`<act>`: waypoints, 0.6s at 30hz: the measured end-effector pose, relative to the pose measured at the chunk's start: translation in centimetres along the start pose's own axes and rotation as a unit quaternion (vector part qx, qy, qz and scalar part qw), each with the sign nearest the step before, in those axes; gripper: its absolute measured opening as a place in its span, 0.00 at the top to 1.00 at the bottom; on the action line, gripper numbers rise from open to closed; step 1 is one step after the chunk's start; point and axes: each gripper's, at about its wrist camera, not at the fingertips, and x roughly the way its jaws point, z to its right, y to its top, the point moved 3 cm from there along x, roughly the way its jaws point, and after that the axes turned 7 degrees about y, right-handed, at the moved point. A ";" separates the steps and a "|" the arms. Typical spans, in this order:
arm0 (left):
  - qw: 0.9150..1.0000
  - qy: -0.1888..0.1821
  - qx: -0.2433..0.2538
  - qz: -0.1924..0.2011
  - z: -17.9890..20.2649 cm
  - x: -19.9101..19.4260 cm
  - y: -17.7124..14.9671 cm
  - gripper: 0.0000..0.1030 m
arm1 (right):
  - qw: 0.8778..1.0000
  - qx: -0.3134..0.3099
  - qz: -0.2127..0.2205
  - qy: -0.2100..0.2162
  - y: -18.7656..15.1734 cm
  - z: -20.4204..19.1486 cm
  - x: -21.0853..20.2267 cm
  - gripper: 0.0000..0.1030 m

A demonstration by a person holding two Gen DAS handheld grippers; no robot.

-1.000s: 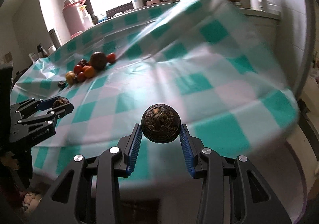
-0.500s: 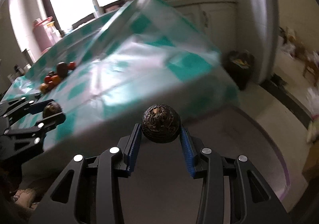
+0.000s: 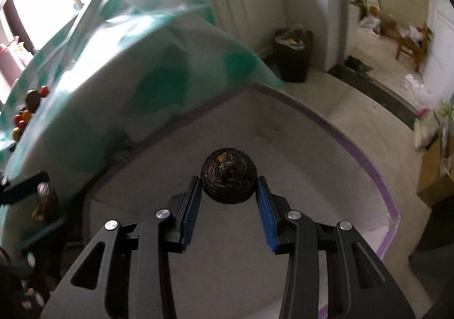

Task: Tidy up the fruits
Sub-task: 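Carry the brown fruit with the left gripper down into the white box, then open the left gripper to drop the brown fruit in the box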

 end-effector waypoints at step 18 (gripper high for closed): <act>0.981 -0.099 -0.016 -0.166 2.0 12.5 -4.7 0.34 | 0.986 -0.037 -0.137 -0.092 -2.5 0.5 6.9 0.60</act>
